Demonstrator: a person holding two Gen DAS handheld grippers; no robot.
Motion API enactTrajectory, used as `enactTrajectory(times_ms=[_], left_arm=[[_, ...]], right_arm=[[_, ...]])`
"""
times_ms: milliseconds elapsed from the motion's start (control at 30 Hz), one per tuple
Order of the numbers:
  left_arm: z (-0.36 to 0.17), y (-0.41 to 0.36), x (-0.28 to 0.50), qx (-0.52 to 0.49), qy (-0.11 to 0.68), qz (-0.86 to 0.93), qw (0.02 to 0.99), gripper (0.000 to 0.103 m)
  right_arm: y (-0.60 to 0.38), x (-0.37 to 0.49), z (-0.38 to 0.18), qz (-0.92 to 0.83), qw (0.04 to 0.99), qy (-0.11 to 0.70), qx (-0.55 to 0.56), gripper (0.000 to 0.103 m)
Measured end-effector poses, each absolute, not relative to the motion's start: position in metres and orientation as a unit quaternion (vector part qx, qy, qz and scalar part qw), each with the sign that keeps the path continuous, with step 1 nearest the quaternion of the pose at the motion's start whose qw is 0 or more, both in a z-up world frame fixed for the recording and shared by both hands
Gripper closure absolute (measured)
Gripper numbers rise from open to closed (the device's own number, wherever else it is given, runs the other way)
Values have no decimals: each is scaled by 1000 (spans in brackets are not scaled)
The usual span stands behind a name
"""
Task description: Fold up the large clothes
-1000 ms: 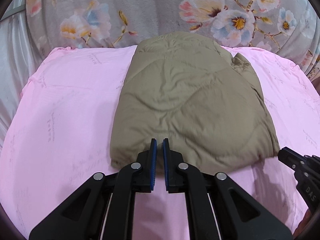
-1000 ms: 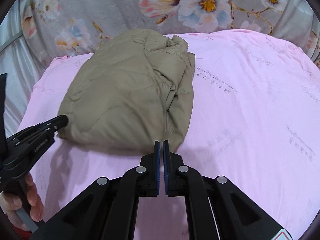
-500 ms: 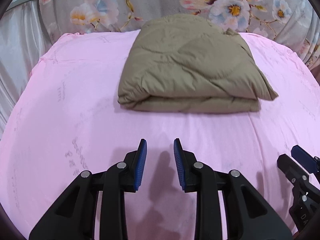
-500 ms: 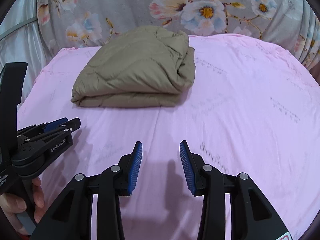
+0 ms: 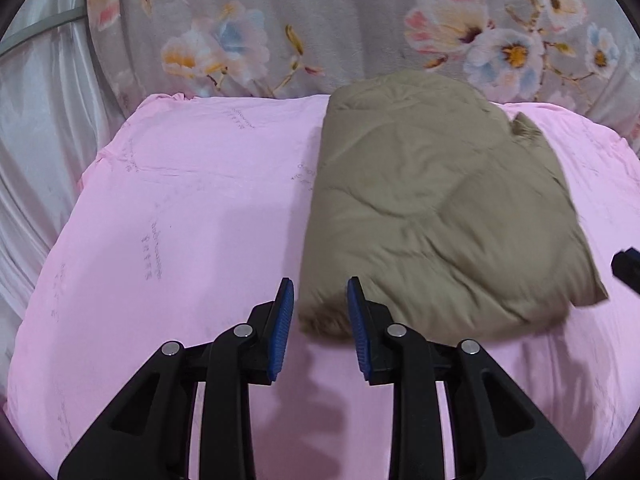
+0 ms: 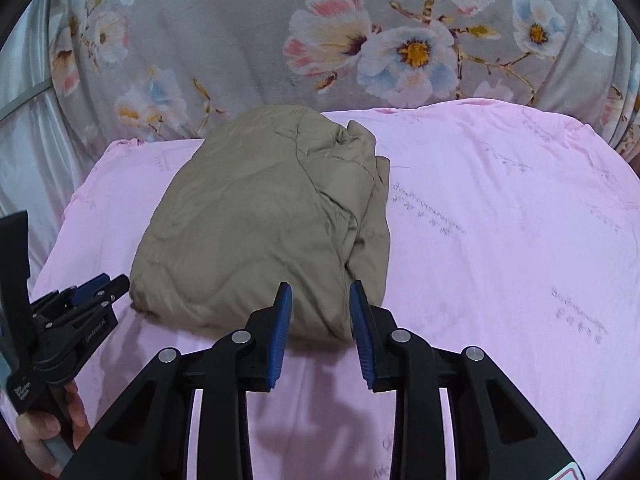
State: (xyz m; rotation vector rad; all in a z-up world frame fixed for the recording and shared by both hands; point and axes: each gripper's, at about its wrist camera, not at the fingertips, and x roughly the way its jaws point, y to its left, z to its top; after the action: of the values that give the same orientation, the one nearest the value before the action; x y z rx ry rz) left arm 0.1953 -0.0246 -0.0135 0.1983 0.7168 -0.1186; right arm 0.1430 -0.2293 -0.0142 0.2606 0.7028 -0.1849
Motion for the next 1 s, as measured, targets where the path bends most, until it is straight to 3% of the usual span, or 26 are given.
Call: enactTrajectory(times_ms=[267, 433, 767, 1000], left_arm=[[19, -22, 261, 46, 351, -45, 934, 76], [0, -38, 283, 60, 371, -49, 926, 76], [-9, -42, 275, 94, 341, -34, 935, 76], [-10, -12, 262, 59, 358, -51, 931, 76]], right_arm=[[-270, 241, 6, -114, 918, 339, 169, 80], [-266, 271, -20, -124, 912, 367, 136, 83], [-271, 268, -43, -121, 919, 349, 140, 84], [-314, 235, -33, -143, 907, 311, 244, 83]])
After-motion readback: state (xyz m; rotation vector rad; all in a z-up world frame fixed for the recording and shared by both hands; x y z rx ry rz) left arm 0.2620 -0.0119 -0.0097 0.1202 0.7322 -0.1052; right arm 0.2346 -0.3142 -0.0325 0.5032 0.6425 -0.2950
